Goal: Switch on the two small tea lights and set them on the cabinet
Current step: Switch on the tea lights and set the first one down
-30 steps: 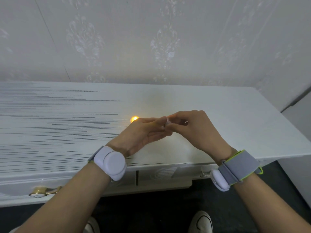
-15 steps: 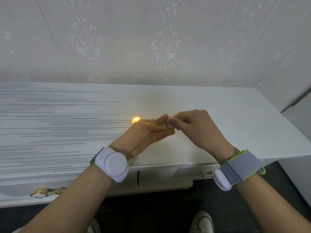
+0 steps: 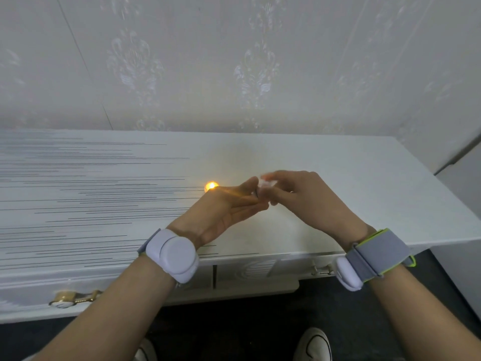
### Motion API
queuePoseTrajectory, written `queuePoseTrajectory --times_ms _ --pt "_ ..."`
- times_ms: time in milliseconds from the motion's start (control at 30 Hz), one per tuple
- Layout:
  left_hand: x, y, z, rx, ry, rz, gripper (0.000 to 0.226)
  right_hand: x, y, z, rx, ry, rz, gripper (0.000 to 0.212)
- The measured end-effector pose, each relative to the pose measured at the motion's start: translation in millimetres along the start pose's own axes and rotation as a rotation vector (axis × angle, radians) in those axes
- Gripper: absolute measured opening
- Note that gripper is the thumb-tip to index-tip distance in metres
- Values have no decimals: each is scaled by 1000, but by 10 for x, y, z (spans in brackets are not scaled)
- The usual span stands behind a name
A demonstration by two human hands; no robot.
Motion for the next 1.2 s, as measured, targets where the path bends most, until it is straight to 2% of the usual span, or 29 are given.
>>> queuePoseTrajectory --times_ms 67,200,367,633,767,867,1067,1200 --pt "-5 3 5 -2 -56 0 29 -5 -1 2 -2 62 10 43" --pt "5 -8 2 -8 -42 -6 28 1 -9 -32 -35 27 51 27" --pt "-55 0 15 5 -40 27 41 81 -35 -67 -63 -18 -26 22" --pt "8 -19 30 6 57 -19 34 -16 14 -47 -70 42 183 20" --pt "1 -31 28 13 83 -7 32 13 19 -54 -52 84 144 21" --pt "2 -34 23 18 141 -5 35 25 4 -36 -20 65 116 12" --pt "-21 -27 41 18 126 -9 28 34 8 -12 10 5 93 23" --pt "-53 -2 44 6 52 22 29 11 15 -29 -17 86 63 42"
Point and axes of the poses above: each hand's wrist, its own y-axis towards the middle knuckle, its own x-axis out of the palm, z = x × y, the point moved 7 cm from there along y, towards the middle knuckle, and after that the axes turned 3 degrees about -x, right-handed, at the moved point
